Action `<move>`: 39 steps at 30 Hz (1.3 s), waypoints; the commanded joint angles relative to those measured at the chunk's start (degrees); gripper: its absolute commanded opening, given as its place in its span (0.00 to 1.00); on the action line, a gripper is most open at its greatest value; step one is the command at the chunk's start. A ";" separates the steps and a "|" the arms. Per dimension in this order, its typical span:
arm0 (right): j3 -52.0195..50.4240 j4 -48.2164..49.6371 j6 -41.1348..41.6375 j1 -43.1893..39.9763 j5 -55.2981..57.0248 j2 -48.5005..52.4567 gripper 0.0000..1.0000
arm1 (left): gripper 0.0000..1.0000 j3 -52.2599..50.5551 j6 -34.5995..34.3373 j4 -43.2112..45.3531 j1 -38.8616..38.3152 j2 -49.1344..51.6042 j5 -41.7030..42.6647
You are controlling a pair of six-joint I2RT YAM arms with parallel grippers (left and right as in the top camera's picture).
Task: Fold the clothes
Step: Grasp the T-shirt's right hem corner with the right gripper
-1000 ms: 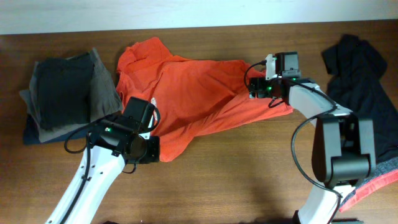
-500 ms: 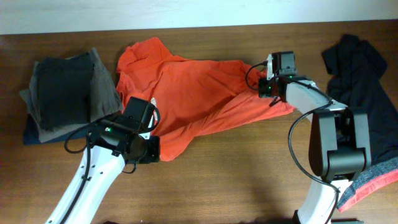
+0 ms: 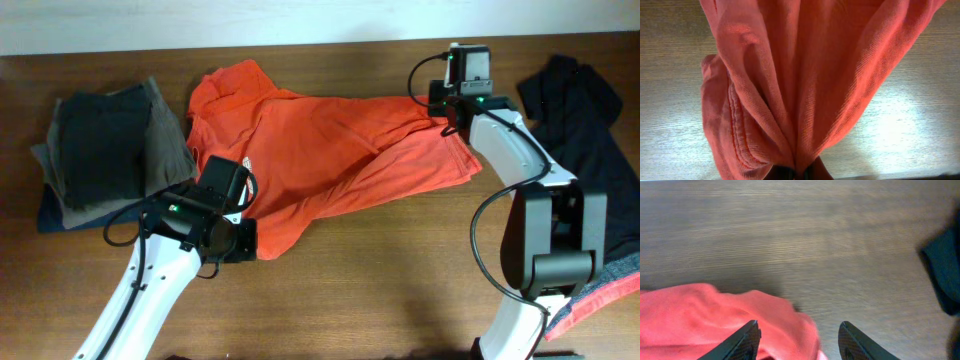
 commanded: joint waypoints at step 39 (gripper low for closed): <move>0.26 -7.61 10.21 -4.15 -13.77 7.50 0.58 | 0.01 -0.50 0.87 2.43 0.09 0.42 0.59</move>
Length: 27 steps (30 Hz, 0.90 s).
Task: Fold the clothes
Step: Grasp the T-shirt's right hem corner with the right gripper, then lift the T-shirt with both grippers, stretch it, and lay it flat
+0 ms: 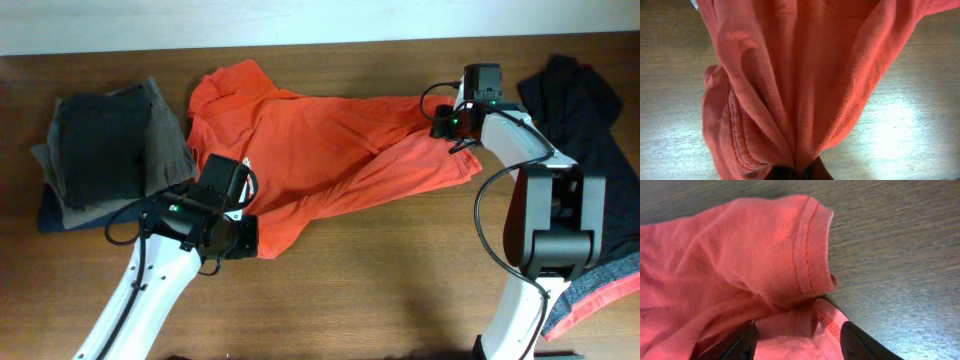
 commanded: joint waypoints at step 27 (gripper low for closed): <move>0.46 0.63 4.17 0.33 -0.81 2.67 0.19 | 0.01 -0.44 0.87 1.07 0.09 0.42 0.59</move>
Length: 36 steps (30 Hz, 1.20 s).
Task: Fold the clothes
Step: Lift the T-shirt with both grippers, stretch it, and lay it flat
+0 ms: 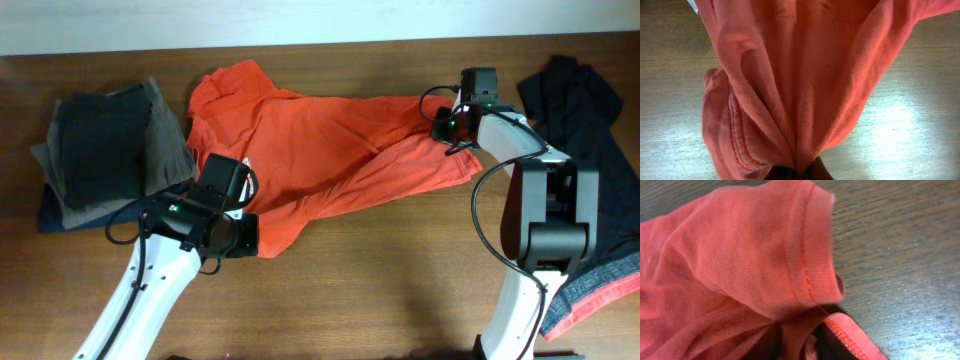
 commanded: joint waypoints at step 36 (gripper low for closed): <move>13.35 -37.05 -4.48 -7.30 19.21 -69.81 0.04 | 0.00 40.57 13.29 -8.96 27.69 -10.10 10.69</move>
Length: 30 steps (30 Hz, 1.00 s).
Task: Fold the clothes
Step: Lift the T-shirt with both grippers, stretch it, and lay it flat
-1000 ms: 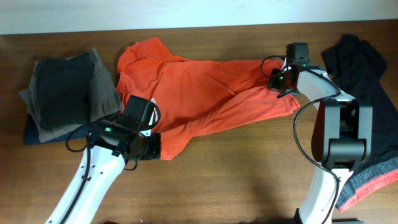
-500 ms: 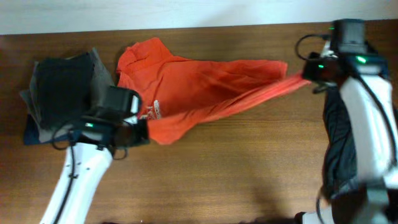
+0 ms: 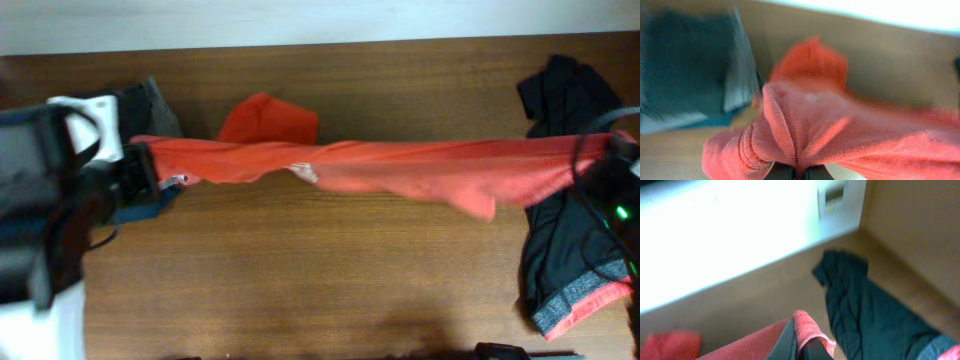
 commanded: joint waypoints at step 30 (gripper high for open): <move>24.85 11.06 -2.29 -0.85 0.59 37.79 0.04 | 0.00 20.50 3.50 43.78 -1.18 26.49 10.01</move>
